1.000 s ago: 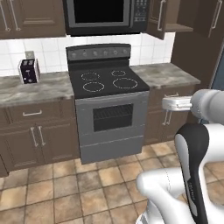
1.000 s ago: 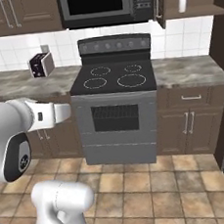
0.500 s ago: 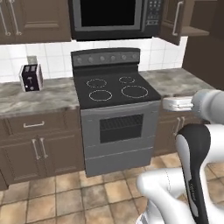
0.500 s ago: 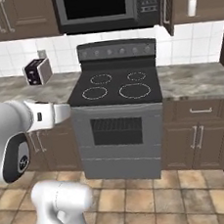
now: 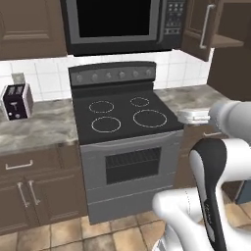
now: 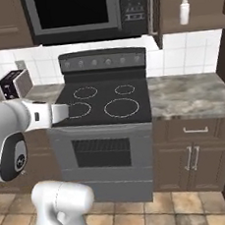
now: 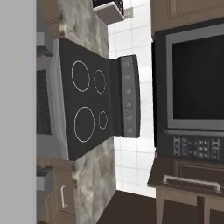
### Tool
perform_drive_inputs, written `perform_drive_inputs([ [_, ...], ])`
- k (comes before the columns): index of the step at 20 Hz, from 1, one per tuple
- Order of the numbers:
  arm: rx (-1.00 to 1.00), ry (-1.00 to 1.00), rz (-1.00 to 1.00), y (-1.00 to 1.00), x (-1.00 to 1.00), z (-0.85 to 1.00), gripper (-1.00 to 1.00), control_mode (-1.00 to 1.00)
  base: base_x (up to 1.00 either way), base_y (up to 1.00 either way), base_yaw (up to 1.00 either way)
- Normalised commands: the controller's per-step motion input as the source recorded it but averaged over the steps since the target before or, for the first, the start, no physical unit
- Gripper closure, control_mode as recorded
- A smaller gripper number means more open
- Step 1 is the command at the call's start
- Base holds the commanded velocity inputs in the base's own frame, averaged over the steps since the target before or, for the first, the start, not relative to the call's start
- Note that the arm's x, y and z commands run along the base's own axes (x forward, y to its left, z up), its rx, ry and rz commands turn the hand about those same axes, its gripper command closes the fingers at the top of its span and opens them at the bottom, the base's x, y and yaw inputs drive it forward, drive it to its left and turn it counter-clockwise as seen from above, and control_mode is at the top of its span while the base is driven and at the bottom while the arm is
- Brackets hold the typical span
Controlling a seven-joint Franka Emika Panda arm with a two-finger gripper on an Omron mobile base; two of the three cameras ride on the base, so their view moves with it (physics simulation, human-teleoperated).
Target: Move the cutting board and knife to the sink. Then move spray from the cabinet to the counter.
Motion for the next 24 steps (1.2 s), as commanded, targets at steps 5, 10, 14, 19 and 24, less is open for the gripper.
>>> perform_drive_inputs([
  [5,0.00,0.00,0.00,0.00,0.00,0.00,-1.00,1.00,-0.01,-1.00,0.04],
  [10,0.00,0.00,0.00,0.00,0.00,0.00,-1.00,1.00,-0.01,-1.00,0.02],
  [14,0.00,0.00,0.00,0.00,0.00,0.00,-1.00,1.00,0.47,-1.00,0.10],
  [19,0.00,0.00,0.00,0.00,0.00,0.00,-1.00,1.00,0.99,-0.63,0.16],
  [24,0.00,0.00,0.00,0.00,0.00,0.00,-1.00,1.00,1.00,-0.04,0.05],
])
